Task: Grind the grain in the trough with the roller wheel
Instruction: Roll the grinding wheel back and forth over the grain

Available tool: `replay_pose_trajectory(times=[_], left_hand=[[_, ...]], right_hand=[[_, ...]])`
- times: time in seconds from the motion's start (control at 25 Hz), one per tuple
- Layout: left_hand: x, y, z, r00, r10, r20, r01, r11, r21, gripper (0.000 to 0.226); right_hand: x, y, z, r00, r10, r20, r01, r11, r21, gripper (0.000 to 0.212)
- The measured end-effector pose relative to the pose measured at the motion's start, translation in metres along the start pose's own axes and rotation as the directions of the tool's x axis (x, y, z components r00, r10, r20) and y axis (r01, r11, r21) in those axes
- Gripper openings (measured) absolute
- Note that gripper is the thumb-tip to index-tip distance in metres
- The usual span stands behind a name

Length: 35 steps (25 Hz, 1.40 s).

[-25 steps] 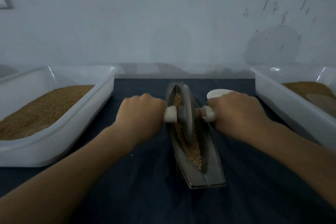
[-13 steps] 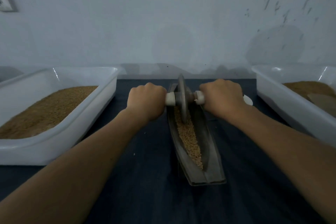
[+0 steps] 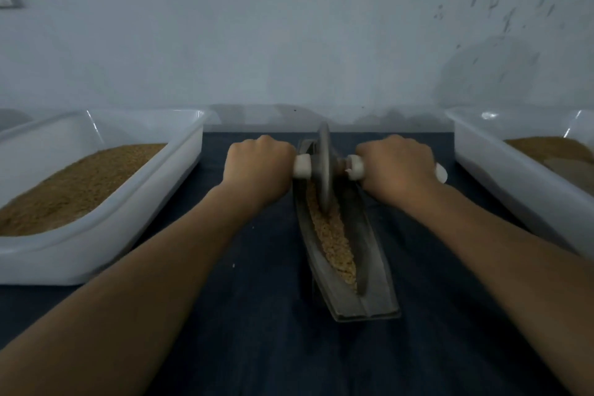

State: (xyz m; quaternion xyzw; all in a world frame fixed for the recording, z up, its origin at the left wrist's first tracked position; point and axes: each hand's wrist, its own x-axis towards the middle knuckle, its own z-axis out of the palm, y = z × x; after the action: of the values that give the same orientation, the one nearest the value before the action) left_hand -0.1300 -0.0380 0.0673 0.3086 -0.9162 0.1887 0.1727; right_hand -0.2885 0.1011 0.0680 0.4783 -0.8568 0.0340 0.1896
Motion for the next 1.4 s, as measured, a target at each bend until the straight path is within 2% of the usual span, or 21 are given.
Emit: replay_pose_trajectory(times=[0.08, 0.16, 0.24, 0.28, 0.32, 0.36, 0.4, 0.48, 0.56, 0.64, 0.68, 0.76, 0.88, 0.92, 0.96, 1.0, 1.04, 1.08, 1.16, 1.2, 1.4], left_hand=[[0.005, -0.001, -0.001, 0.998, -0.003, 0.062, 0.005, 0.999, -0.031, 0.008], [-0.019, -0.002, -0.001, 0.999, 0.046, 0.010, -0.045, 0.998, -0.035, 0.006], [-0.056, -0.005, -0.007, 0.984, 0.125, -0.131, -0.129, 0.991, -0.025, 0.033], [-0.068, -0.006, -0.015, 0.970, 0.165, -0.180, -0.172, 0.985, -0.024, 0.048], [-0.073, -0.007, -0.021, 0.960, 0.181, -0.215, -0.188, 0.982, -0.012, 0.058], [-0.073, -0.005, -0.021, 0.964, 0.178, -0.199, -0.182, 0.983, -0.003, 0.061], [-0.072, -0.002, -0.019, 0.978, 0.147, -0.149, -0.146, 0.989, 0.014, 0.058], [-0.047, 0.003, -0.002, 0.993, 0.068, -0.100, -0.066, 0.998, 0.024, 0.031], [-0.010, -0.001, 0.006, 0.999, 0.002, -0.040, -0.002, 1.000, -0.002, 0.005], [0.011, -0.007, 0.012, 0.996, -0.052, 0.078, 0.061, 0.991, -0.117, 0.011], [0.010, -0.008, 0.017, 0.994, -0.075, 0.082, 0.086, 0.985, -0.146, 0.009], [-0.001, -0.006, 0.027, 0.994, -0.110, -0.021, 0.106, 0.984, -0.144, 0.008], [-0.015, -0.004, 0.034, 0.988, -0.131, -0.079, 0.120, 0.985, -0.126, 0.024], [-0.016, -0.004, 0.033, 0.987, -0.149, -0.068, 0.136, 0.978, -0.160, 0.024], [-0.017, -0.004, 0.031, 0.984, -0.177, -0.039, 0.165, 0.964, -0.207, 0.021], [-0.018, -0.002, 0.031, 0.980, -0.199, -0.009, 0.190, 0.946, -0.262, 0.018], [-0.018, -0.001, 0.032, 0.975, -0.223, 0.010, 0.214, 0.924, -0.316, 0.015], [-0.020, -0.001, 0.034, 0.968, -0.250, 0.031, 0.243, 0.896, -0.372, 0.014], [-0.022, -0.002, 0.037, 0.956, -0.280, 0.088, 0.289, 0.839, -0.461, 0.014], [-0.023, -0.003, 0.038, 0.952, -0.286, 0.109, 0.301, 0.816, -0.493, 0.014], [-0.024, -0.003, 0.043, 0.937, -0.313, 0.155, 0.342, 0.739, -0.580, 0.015]], right_hand=[[0.011, 0.001, -0.004, 0.999, 0.005, 0.034, -0.005, 1.000, -0.015, 0.010], [-0.014, 0.010, -0.004, 0.997, -0.071, -0.022, 0.070, 0.997, -0.044, 0.015], [-0.051, 0.016, -0.007, 0.962, -0.193, -0.191, 0.176, 0.979, -0.102, 0.030], [-0.064, 0.019, -0.012, 0.929, -0.244, -0.278, 0.218, 0.968, -0.120, 0.031], [-0.070, 0.021, -0.016, 0.902, -0.279, -0.330, 0.248, 0.960, -0.132, 0.030], [-0.072, 0.021, -0.017, 0.905, -0.273, -0.327, 0.240, 0.961, -0.138, 0.030], [-0.070, 0.019, -0.015, 0.925, -0.241, -0.294, 0.205, 0.968, -0.147, 0.032], [-0.048, 0.011, -0.004, 0.986, -0.101, -0.136, 0.087, 0.990, -0.106, 0.031], [-0.006, 0.003, -0.001, 0.999, -0.038, -0.027, 0.037, 0.999, -0.040, 0.013], [0.028, -0.002, -0.009, 0.998, -0.065, -0.012, 0.064, 0.996, -0.068, 0.008], [0.034, -0.002, -0.009, 0.995, -0.088, -0.046, 0.083, 0.993, -0.088, 0.011], [0.024, 0.005, 0.003, 0.970, -0.140, -0.200, 0.120, 0.987, -0.105, 0.027], [-0.013, 0.027, 0.021, 0.918, -0.082, -0.387, 0.105, 0.994, 0.040, 0.095], [-0.017, 0.041, 0.020, 0.915, -0.014, -0.403, 0.073, 0.989, 0.130, 0.107], [-0.019, 0.055, 0.017, 0.918, 0.082, -0.387, 0.016, 0.970, 0.243, 0.108], [-0.020, 0.070, 0.013, 0.920, 0.193, -0.340, -0.071, 0.938, 0.339, 0.100], [-0.020, 0.083, 0.012, 0.923, 0.289, -0.254, -0.181, 0.909, 0.376, 0.086], [-0.020, 0.090, 0.013, 0.932, 0.341, -0.124, -0.284, 0.898, 0.335, 0.074], [-0.021, 0.096, 0.023, 0.932, 0.330, 0.151, -0.355, 0.915, 0.191, 0.058], [-0.021, 0.096, 0.028, 0.919, 0.320, 0.232, -0.359, 0.920, 0.154, 0.053], [-0.023, 0.098, 0.031, 0.896, 0.288, 0.337, -0.346, 0.930, 0.126, 0.036]])
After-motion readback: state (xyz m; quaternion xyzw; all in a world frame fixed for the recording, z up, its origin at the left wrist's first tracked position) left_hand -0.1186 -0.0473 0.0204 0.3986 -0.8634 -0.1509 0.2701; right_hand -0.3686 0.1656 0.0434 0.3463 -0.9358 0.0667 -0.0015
